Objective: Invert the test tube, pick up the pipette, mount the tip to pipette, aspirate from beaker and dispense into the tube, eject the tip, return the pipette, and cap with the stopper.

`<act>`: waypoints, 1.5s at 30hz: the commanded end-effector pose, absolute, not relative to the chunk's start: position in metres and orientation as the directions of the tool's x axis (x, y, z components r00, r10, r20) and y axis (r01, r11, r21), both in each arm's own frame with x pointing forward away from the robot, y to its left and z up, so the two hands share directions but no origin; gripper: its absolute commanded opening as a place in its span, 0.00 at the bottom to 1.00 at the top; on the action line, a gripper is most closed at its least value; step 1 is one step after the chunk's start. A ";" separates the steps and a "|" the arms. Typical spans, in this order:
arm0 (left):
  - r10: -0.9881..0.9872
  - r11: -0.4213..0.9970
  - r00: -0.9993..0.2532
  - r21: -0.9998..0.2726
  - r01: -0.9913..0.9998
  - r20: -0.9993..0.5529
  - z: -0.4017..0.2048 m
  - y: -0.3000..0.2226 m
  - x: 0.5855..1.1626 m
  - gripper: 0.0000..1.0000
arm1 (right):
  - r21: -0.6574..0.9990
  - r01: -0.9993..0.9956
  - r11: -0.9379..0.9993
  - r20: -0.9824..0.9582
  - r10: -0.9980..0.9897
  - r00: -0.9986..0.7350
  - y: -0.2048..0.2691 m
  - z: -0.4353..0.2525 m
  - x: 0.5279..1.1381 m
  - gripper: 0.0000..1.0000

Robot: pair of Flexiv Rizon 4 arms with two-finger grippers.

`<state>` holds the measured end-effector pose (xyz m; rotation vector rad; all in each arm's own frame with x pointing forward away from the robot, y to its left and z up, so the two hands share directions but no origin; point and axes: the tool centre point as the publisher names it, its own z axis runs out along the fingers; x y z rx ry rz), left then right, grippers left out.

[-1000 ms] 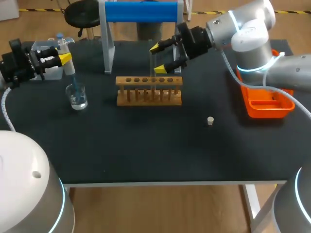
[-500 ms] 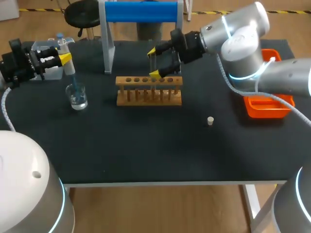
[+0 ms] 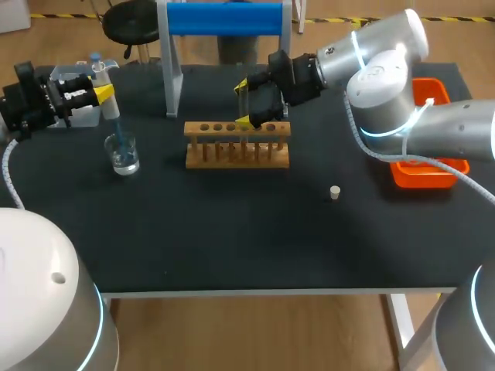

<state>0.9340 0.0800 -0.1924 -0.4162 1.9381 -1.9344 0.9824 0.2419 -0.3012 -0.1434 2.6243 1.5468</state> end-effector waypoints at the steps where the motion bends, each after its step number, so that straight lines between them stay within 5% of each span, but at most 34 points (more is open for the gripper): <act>1: -0.454 0.013 -0.890 -0.999 0.051 -0.051 -0.192 0.081 0.934 0.00 | 0.862 -0.128 0.490 -0.129 -0.034 -0.991 0.246 -0.300 0.982 1.00; 45: -0.453 0.028 -0.890 -0.998 0.051 -0.058 -0.182 0.081 0.930 0.00 | 0.851 -0.149 0.504 -0.147 -0.043 -0.988 0.249 -0.293 0.984 1.00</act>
